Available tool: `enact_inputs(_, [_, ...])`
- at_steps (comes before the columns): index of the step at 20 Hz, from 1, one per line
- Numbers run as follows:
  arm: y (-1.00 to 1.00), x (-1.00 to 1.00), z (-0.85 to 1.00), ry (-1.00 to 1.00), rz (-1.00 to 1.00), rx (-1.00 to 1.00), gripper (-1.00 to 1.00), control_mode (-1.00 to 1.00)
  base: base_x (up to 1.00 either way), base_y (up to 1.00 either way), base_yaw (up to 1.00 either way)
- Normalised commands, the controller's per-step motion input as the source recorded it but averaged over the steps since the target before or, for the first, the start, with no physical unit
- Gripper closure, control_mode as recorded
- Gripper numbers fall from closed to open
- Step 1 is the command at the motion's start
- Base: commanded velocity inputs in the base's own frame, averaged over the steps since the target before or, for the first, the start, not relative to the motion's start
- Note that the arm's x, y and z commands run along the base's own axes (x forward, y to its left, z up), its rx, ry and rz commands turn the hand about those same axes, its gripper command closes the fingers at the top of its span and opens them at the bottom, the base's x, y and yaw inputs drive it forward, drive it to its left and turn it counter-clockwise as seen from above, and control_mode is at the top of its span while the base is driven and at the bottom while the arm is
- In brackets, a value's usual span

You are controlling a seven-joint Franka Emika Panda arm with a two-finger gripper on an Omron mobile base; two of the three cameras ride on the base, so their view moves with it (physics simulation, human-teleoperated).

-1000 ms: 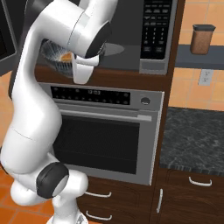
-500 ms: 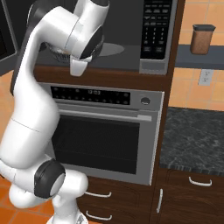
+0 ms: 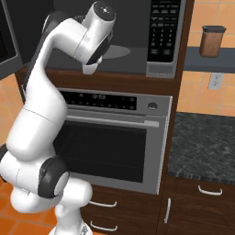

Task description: Open the microwave, place the bowl with waffle inside the microwave, then close the microwave door and turn it on.

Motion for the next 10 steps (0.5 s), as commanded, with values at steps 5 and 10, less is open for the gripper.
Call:
enact_inputs(5, [0.08,0.86,0.11,0.0,0.0,0.0,1.0,-1.0,0.0,0.0,0.0])
enact_inputs(10, [0.0,0.69,0.04,0.02,0.0,0.0,1.0,-1.0,0.0,0.0,0.0])
